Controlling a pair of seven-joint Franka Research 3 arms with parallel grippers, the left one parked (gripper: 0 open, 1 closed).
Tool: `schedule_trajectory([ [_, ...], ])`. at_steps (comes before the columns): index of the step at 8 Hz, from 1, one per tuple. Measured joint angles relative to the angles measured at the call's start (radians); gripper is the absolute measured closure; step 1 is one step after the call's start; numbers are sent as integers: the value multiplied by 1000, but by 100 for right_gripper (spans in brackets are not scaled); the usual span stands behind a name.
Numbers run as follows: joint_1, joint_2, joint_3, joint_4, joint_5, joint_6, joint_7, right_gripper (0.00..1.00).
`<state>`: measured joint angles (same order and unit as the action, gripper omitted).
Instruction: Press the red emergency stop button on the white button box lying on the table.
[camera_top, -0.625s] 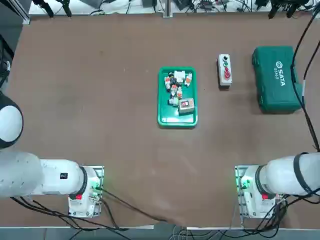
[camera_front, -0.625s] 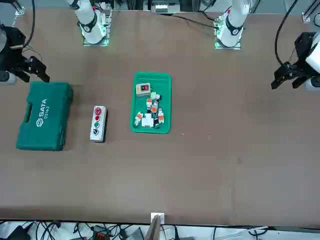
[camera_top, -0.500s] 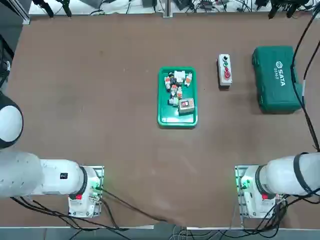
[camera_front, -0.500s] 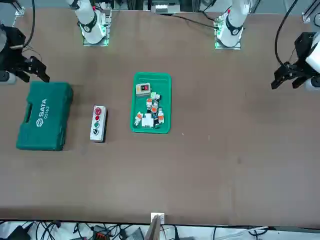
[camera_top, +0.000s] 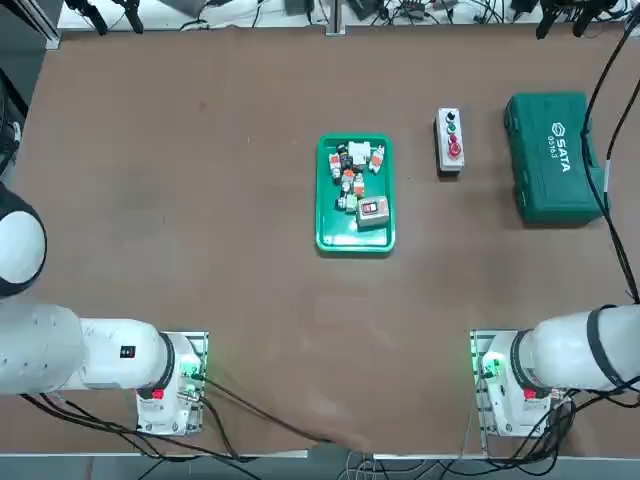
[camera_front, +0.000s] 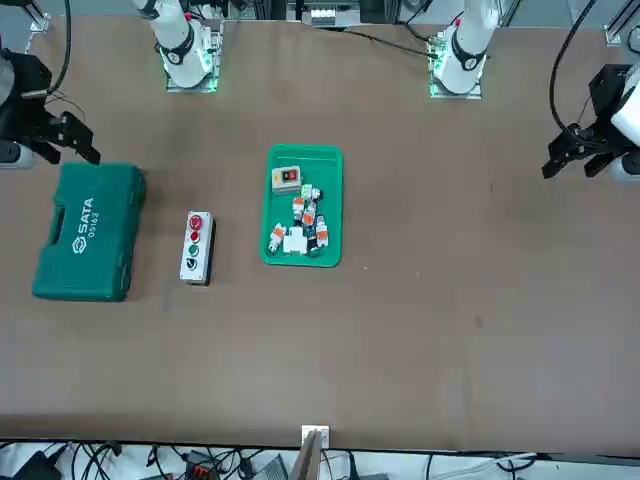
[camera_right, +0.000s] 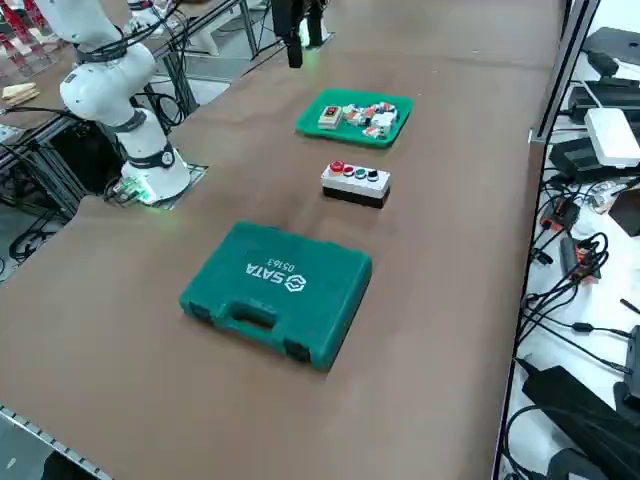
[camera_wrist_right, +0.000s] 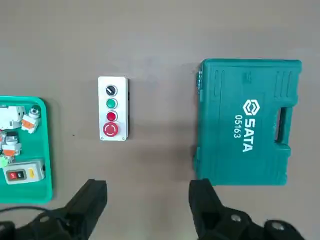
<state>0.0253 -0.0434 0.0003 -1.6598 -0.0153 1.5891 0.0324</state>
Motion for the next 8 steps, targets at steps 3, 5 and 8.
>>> schedule_trajectory([
  [3,0,5,0,0,0,-4,0,0],
  [5,0,23,0,-1,0,-5,0,0],
  [8,1,53,0,-1,3,-10,0,17],
])
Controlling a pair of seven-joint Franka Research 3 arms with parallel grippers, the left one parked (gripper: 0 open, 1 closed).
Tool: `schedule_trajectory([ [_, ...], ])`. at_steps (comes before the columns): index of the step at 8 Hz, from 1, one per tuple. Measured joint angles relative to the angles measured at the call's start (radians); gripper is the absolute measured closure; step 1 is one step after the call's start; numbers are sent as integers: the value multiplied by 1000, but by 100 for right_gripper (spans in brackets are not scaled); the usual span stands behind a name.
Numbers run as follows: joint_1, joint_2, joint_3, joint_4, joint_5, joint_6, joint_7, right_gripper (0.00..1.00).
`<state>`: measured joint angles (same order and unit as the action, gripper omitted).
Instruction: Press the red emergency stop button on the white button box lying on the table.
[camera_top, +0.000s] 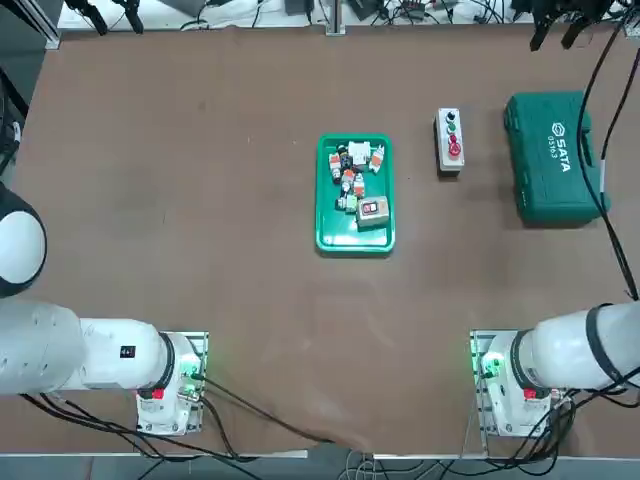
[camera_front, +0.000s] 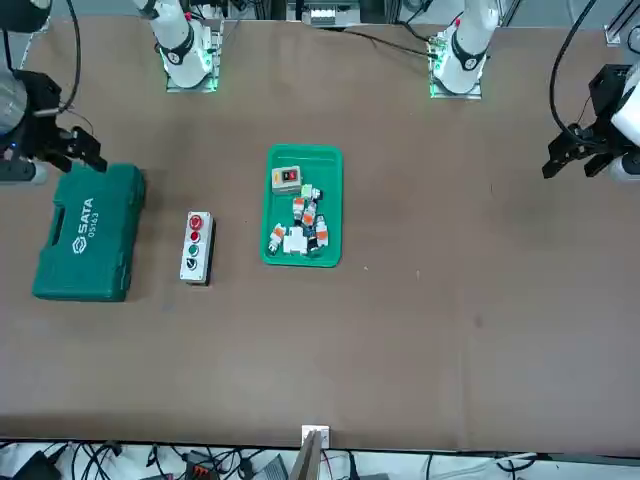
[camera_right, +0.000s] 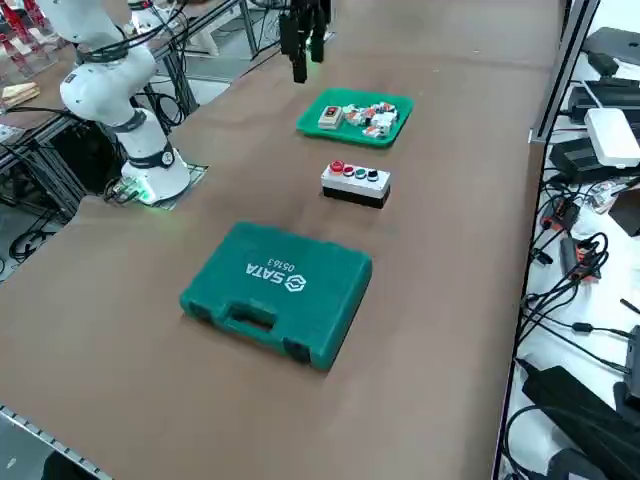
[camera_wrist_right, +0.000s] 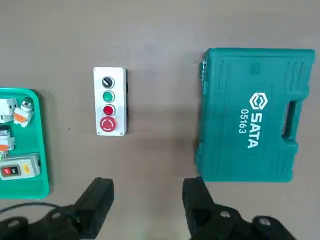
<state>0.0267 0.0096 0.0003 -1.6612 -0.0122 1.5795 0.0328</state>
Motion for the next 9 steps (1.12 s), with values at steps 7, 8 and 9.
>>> schedule_trajectory([
  [7,1,15,0,-6,33,-37,90,99],
  [8,5,19,1,-18,64,-40,125,99],
  [9,18,24,3,-42,85,-35,152,99],
])
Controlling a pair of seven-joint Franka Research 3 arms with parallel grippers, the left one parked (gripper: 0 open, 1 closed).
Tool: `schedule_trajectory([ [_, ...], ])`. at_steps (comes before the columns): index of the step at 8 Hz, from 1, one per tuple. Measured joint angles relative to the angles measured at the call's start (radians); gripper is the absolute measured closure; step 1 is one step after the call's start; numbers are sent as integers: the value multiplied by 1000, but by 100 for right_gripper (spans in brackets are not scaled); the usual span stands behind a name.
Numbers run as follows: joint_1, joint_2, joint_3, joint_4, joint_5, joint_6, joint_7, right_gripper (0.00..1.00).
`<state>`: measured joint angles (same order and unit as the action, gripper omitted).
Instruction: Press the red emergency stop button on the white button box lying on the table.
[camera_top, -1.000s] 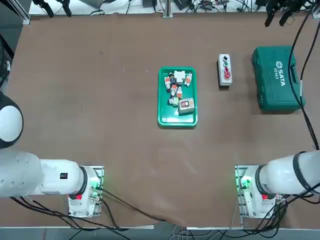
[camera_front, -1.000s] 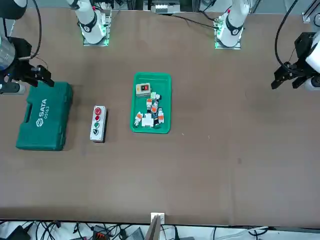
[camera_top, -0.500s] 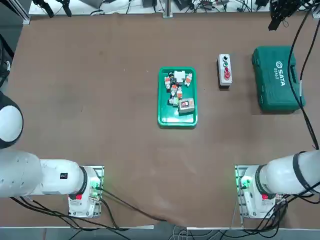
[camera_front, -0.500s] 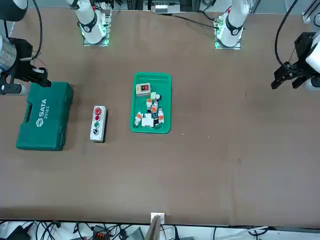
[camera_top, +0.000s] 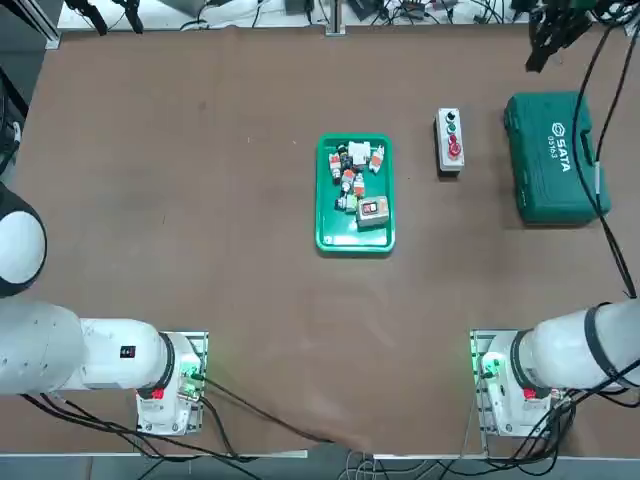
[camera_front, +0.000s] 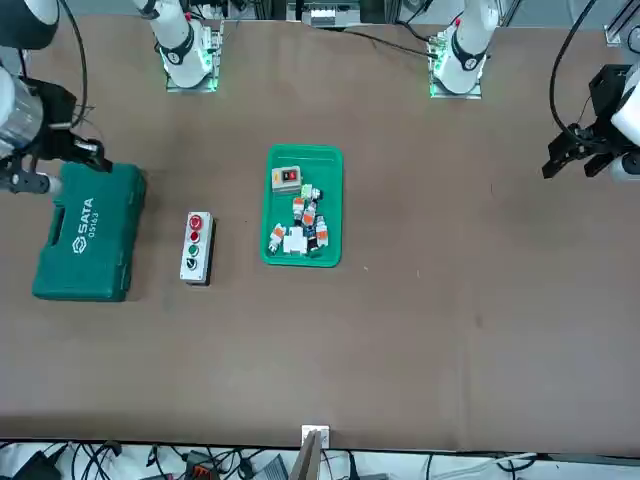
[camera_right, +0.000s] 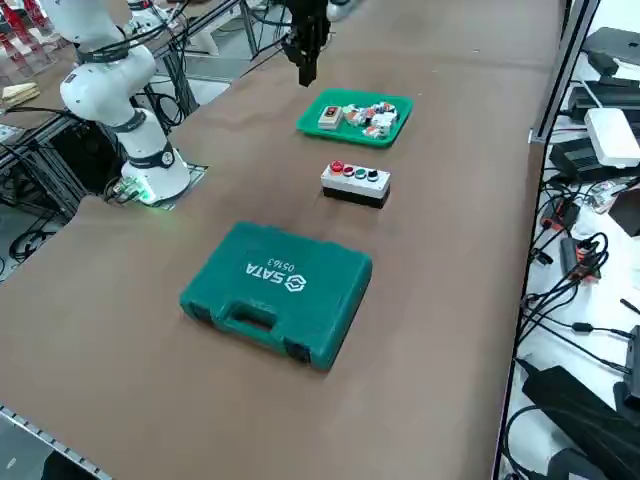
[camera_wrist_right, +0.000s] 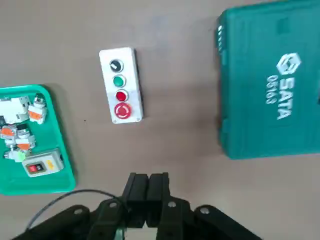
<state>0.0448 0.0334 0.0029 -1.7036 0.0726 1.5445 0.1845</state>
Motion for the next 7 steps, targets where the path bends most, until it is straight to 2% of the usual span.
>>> schedule_trajectory([
  [1,25,4,1,-41,6,32,16,99],
  [3,81,11,6,-168,7,191,68,99],
  [7,96,34,5,-413,7,560,94,99],
])
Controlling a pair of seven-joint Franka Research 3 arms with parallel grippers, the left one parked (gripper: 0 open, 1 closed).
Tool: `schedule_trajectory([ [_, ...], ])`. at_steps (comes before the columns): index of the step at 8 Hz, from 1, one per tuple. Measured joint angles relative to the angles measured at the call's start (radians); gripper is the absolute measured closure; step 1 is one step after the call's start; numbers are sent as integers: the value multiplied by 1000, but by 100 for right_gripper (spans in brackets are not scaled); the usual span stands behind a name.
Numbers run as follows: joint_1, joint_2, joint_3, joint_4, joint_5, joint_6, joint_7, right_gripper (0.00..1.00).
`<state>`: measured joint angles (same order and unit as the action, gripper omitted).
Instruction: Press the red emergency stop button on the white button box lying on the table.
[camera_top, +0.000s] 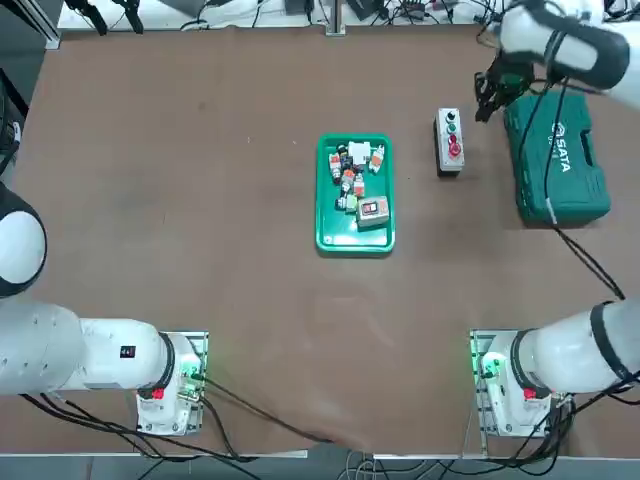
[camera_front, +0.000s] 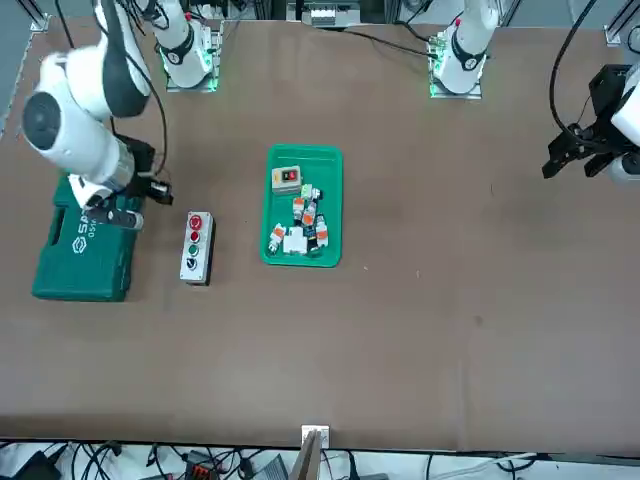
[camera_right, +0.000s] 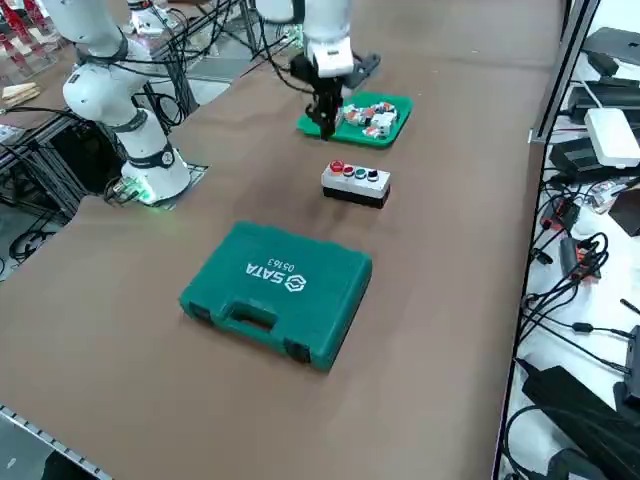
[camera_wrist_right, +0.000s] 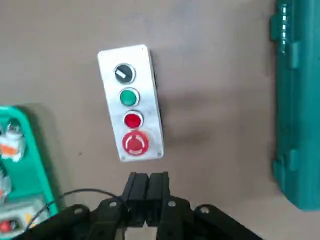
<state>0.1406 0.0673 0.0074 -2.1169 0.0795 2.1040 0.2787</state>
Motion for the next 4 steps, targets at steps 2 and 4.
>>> schedule_trajectory([
  [2,30,35,1,-65,0,130,52,99],
  [4,55,83,2,-79,0,200,79,99],
])
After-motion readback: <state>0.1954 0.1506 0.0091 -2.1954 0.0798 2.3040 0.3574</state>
